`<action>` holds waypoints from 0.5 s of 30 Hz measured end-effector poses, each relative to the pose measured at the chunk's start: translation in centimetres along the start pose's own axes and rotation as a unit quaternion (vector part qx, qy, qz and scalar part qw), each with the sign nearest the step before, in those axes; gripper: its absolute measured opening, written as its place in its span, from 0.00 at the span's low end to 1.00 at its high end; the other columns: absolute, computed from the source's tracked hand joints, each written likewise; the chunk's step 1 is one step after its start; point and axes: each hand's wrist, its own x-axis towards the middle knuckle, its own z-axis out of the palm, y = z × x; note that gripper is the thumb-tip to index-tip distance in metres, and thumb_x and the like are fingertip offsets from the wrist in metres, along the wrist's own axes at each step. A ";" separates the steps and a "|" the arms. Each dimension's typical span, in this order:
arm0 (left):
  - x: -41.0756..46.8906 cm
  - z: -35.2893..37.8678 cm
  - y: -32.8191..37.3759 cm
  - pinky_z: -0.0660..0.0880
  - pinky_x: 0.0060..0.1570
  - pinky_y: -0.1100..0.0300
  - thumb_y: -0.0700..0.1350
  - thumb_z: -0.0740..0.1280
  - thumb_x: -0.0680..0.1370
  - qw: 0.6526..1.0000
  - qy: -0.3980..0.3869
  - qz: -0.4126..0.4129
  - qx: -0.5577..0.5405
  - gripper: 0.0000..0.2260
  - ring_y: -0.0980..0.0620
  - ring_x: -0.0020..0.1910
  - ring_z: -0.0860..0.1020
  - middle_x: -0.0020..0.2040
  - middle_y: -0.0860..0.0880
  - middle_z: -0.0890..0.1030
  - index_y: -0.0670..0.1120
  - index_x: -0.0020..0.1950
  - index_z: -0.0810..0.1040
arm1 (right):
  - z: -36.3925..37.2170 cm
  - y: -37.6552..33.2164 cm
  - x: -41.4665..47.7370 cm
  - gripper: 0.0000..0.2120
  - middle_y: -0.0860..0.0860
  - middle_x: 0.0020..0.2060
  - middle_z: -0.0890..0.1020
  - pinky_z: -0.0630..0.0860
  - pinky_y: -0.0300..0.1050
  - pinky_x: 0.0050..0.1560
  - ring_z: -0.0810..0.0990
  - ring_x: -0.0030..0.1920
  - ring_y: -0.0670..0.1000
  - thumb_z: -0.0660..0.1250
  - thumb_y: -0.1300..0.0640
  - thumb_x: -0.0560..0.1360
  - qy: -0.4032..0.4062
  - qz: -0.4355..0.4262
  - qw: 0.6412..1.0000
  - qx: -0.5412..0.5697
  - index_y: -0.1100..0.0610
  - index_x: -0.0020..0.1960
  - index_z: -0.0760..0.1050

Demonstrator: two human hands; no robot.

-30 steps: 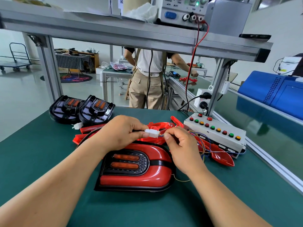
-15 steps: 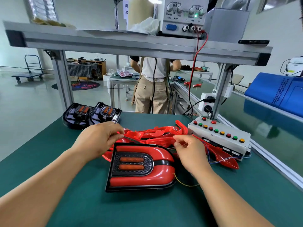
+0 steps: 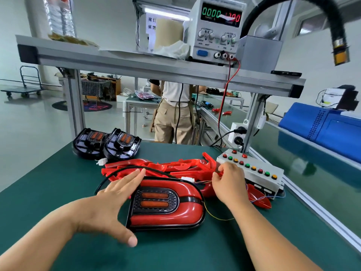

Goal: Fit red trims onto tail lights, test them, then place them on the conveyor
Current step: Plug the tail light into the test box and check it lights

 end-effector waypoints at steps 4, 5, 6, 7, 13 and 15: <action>1.0 0.9 -0.1 0.40 0.76 0.46 0.75 0.72 0.54 0.995 0.065 0.006 0.069 0.64 0.61 0.73 0.39 0.69 0.73 0.33 0.68 0.66 0.20 | 0.6 -0.1 1.5 0.23 0.56 0.62 0.76 0.67 0.52 0.66 0.69 0.65 0.58 0.59 0.43 0.80 -0.066 -0.025 0.989 -0.127 0.61 0.62 0.72; 1.1 1.0 -0.2 0.41 0.76 0.47 0.75 0.71 0.55 0.994 0.083 0.007 0.076 0.64 0.61 0.71 0.42 0.69 0.72 0.37 0.68 0.67 0.20 | 0.6 -0.1 2.0 0.27 0.57 0.67 0.73 0.65 0.53 0.69 0.68 0.68 0.59 0.56 0.40 0.80 -0.085 -0.026 0.984 -0.157 0.61 0.66 0.70; 1.2 1.2 -0.3 0.42 0.76 0.49 0.75 0.70 0.55 0.991 0.101 0.010 0.082 0.64 0.61 0.70 0.44 0.69 0.70 0.40 0.68 0.67 0.20 | 0.6 -0.1 2.5 0.31 0.58 0.72 0.68 0.63 0.54 0.70 0.64 0.71 0.60 0.54 0.38 0.80 -0.107 -0.020 0.979 -0.174 0.61 0.71 0.66; 1.4 1.4 -0.3 0.43 0.75 0.52 0.75 0.70 0.55 0.989 0.118 0.013 0.085 0.64 0.60 0.70 0.46 0.69 0.69 0.42 0.68 0.67 0.20 | 0.6 -0.1 3.0 0.34 0.57 0.76 0.62 0.63 0.56 0.71 0.61 0.74 0.61 0.51 0.36 0.80 -0.129 -0.009 0.975 -0.181 0.61 0.75 0.61; 2.5 1.6 -0.3 0.41 0.72 0.56 0.75 0.69 0.55 0.980 0.173 0.023 0.099 0.64 0.61 0.70 0.45 0.68 0.68 0.43 0.66 0.67 0.19 | 0.5 -0.2 5.4 0.41 0.57 0.77 0.58 0.69 0.58 0.67 0.64 0.72 0.61 0.47 0.30 0.77 -0.199 0.006 0.956 -0.214 0.60 0.77 0.56; 2.7 1.6 -0.5 0.40 0.71 0.58 0.75 0.70 0.55 0.980 0.175 0.026 0.087 0.63 0.61 0.72 0.44 0.69 0.68 0.43 0.67 0.67 0.20 | 0.6 -0.1 5.8 0.42 0.57 0.78 0.57 0.69 0.57 0.67 0.65 0.73 0.60 0.46 0.29 0.76 -0.210 0.011 0.954 -0.214 0.60 0.77 0.55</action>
